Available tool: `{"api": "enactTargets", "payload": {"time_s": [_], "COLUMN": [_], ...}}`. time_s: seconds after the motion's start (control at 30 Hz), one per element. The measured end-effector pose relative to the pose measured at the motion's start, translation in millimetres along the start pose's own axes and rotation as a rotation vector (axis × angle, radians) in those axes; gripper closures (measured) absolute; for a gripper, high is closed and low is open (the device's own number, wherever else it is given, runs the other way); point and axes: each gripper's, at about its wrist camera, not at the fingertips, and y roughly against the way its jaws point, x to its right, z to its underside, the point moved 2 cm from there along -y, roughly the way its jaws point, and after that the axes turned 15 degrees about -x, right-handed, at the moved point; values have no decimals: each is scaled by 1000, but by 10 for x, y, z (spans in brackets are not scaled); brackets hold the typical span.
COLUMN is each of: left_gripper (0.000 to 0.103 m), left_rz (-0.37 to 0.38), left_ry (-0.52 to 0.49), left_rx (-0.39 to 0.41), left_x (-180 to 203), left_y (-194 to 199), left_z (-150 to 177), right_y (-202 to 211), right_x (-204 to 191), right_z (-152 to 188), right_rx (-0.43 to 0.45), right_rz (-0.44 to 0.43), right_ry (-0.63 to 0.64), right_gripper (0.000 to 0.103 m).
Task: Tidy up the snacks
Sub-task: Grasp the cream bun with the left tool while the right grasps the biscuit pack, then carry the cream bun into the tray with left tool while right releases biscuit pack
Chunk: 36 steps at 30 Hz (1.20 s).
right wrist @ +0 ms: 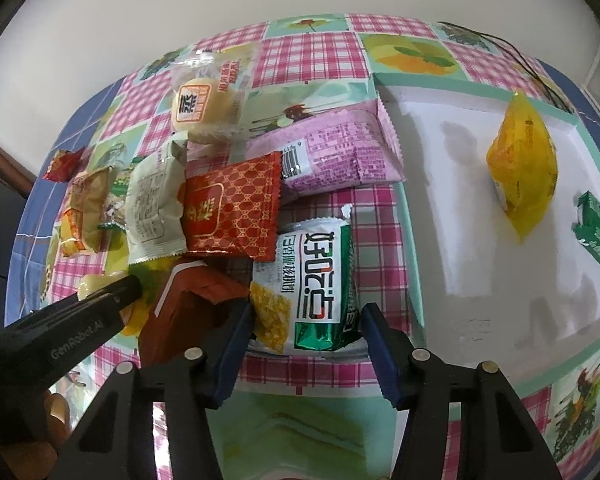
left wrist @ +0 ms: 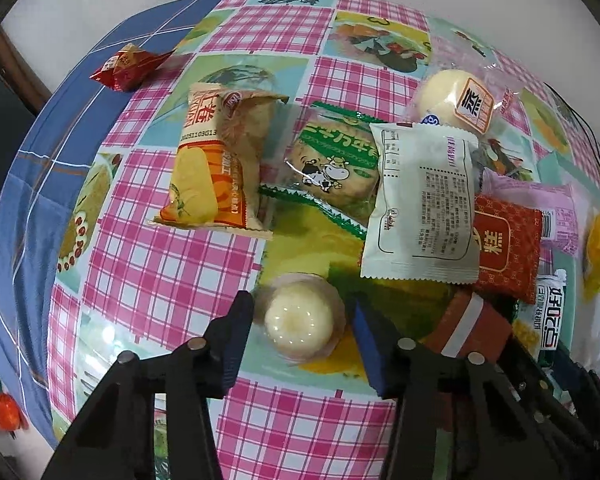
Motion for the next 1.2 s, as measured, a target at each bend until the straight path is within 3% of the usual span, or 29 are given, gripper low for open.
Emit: {"api": "enactTargets", "payload": {"time_s": [0.27, 0.53, 0.83, 0.9, 0.97, 1.2], "left_gripper": [54, 54, 54, 54, 54, 63], "left_rz": [3, 9, 7, 8, 10, 80], "left_ry": [11, 17, 18, 19, 21, 53], "left_rx": [6, 5, 5, 5, 2, -16], "left_x": [26, -3, -2, -2, -2, -95], "left_y": [22, 2, -2, -1, 0, 25], "left_z": [66, 52, 52, 51, 53, 50], "right_y": [-23, 165, -134, -155, -144, -56], "right_x": [-86, -164, -144, -134, -125, -8], "right_z": [-20, -99, -74, -70, -69, -84], "right_rx": [0, 72, -2, 1, 4, -3], "right_rz": [30, 41, 108, 114, 94, 39], "right_ry": [24, 21, 50, 47, 39, -13], "right_gripper": [44, 41, 36, 38, 47, 50]}}
